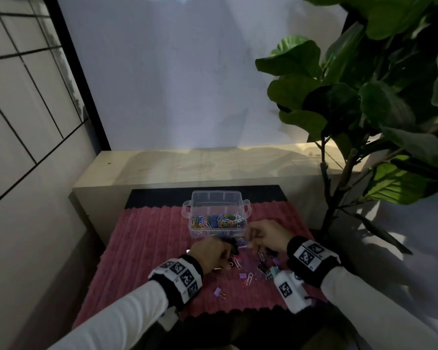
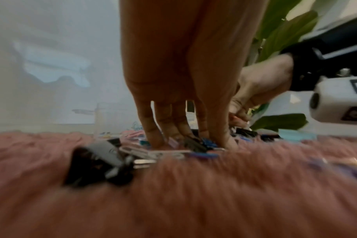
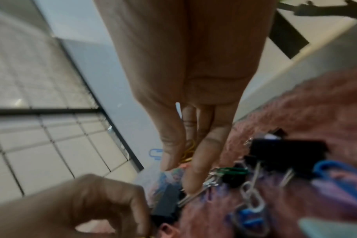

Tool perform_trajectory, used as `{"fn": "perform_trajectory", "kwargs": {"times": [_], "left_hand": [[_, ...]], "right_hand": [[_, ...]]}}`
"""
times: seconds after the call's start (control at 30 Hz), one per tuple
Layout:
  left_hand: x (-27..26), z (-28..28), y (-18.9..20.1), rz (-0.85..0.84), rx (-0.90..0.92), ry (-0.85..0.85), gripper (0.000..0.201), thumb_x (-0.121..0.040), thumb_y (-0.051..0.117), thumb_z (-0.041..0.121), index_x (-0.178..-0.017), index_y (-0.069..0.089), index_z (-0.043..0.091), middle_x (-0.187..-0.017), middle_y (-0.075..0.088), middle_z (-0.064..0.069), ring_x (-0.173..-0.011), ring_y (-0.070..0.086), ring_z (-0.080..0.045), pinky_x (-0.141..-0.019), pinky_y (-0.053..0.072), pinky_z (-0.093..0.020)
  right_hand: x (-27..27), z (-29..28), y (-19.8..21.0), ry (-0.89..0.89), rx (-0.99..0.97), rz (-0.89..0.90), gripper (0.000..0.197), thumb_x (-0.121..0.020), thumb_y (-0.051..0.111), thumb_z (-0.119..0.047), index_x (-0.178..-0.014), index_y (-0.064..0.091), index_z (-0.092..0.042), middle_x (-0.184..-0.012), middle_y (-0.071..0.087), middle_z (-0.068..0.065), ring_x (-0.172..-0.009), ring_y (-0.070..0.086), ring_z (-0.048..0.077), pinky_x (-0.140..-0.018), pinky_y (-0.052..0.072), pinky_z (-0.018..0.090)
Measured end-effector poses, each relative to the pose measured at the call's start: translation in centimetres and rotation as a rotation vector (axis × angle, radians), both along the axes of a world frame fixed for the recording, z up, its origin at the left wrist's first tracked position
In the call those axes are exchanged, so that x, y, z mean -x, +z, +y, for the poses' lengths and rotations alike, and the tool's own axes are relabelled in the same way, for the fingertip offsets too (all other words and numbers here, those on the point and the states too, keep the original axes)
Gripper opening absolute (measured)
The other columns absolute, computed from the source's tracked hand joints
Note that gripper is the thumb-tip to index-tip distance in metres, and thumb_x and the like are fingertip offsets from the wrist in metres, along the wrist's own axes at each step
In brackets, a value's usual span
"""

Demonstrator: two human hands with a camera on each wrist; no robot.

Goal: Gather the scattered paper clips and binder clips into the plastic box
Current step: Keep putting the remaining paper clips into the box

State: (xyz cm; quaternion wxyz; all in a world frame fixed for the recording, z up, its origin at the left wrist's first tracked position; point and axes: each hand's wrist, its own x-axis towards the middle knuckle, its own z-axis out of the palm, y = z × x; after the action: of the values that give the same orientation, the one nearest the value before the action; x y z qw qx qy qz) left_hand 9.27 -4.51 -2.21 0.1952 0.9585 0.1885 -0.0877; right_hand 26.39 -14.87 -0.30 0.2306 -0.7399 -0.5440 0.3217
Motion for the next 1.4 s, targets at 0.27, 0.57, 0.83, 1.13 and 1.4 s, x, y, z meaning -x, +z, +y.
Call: {"fn": "perform_trajectory", "kwargs": {"times": [0.27,0.57,0.83,1.13,1.4], "left_hand": [[0.5,2.0,0.5,-0.109,0.236,0.090,0.013,-0.075,0.069,0.008,-0.088,0.070,0.005,-0.095,0.072,-0.012,-0.077,0.062,-0.004,-0.072,0.039,-0.011],[1.9,4.3,2.5,-0.295,0.432,0.233,0.005,-0.075,0.070,0.010,-0.078,0.072,0.013,-0.052,0.062,0.027,-0.060,0.057,0.015,-0.066,0.041,0.001],[2.3,5.5,3.3,-0.332,0.442,0.273,0.017,-0.073,0.071,0.009,-0.066,0.068,0.024,-0.052,0.065,0.022,-0.058,0.059,0.006,-0.068,0.048,-0.011],[0.7,8.1,5.2,-0.376,0.297,0.350,0.011,-0.078,0.067,0.002,-0.088,0.071,0.001,-0.071,0.067,-0.002,-0.047,0.058,0.010,-0.055,0.049,-0.004],[-2.0,8.1,5.4,-0.152,0.086,0.259,0.025,-0.089,0.056,0.018,-0.106,0.067,0.004,-0.111,0.068,-0.013,-0.100,0.063,-0.023,-0.092,0.047,-0.030]], "right_hand": [[2.0,0.3,-1.1,0.084,0.045,-0.063,0.022,-0.086,0.049,0.005,-0.085,0.065,-0.010,-0.067,0.058,-0.003,-0.050,0.053,-0.002,-0.052,0.045,0.008],[4.2,0.8,-2.5,0.227,0.031,-0.365,0.033,-0.073,0.072,-0.012,-0.101,0.058,-0.005,-0.113,0.055,0.013,-0.102,0.053,0.026,-0.084,0.044,0.033],[3.3,1.3,-1.4,0.148,0.096,-0.161,0.021,-0.071,0.074,-0.004,-0.090,0.064,-0.004,-0.083,0.063,0.003,-0.073,0.055,0.014,-0.062,0.046,0.021],[1.5,-0.5,-0.1,-0.146,-0.052,0.622,0.015,-0.080,0.061,0.007,-0.077,0.060,-0.008,-0.058,0.067,-0.006,-0.059,0.063,0.004,-0.058,0.053,0.018],[0.8,0.2,0.9,-0.325,-0.184,0.817,0.012,-0.082,0.055,0.011,-0.080,0.054,0.000,-0.074,0.061,0.011,-0.059,0.068,0.011,-0.055,0.054,0.018]]}}
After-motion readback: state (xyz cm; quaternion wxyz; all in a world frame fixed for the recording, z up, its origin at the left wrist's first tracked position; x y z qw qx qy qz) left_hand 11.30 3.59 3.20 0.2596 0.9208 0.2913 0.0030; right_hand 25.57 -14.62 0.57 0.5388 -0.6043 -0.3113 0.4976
